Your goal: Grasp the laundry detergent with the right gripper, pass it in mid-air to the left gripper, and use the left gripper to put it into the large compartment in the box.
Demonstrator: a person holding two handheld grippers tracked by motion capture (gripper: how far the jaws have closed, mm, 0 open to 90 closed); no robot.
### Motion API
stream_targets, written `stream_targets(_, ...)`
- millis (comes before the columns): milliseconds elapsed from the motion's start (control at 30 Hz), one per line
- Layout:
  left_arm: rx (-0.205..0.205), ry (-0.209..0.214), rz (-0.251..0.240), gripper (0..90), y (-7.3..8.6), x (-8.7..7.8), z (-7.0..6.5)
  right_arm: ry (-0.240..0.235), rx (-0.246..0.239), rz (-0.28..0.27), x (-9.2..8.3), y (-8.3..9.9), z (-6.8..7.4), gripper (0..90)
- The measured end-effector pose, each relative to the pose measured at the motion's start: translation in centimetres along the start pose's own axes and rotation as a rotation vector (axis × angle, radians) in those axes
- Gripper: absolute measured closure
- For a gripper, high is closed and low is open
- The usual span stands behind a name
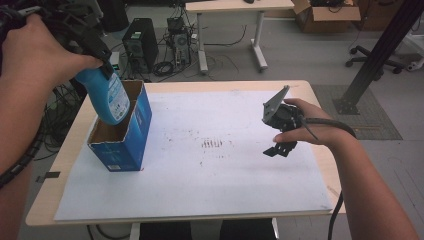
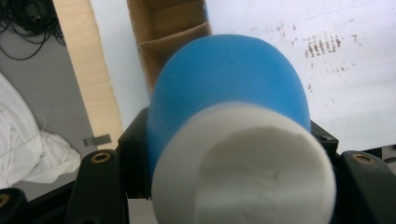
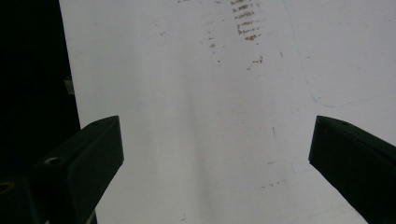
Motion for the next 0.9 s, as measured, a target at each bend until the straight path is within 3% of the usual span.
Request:
stream_targets(500,-0.034,-0.007,0.037,37.9,0.1,2.7,1.7,-0.003,0.016,-0.015,0.4,0.4,0.1,3.3)
stream_targets(900,-0.021,-0.003,0.074,37.9,0.2,4.4,2.5,-0.003,0.030,-0.024,0.7,0.4,0.0,3.3)
Point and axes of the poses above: each handheld gripper's, and its own axes: x roughly forward along the jaws, y roughly out of its underside, z roughly to its left, the point moved 4 cm from there along x, roughly forward along the jaws, and after that the axes turned 8 degrees about -z, right-handed, at the moved point
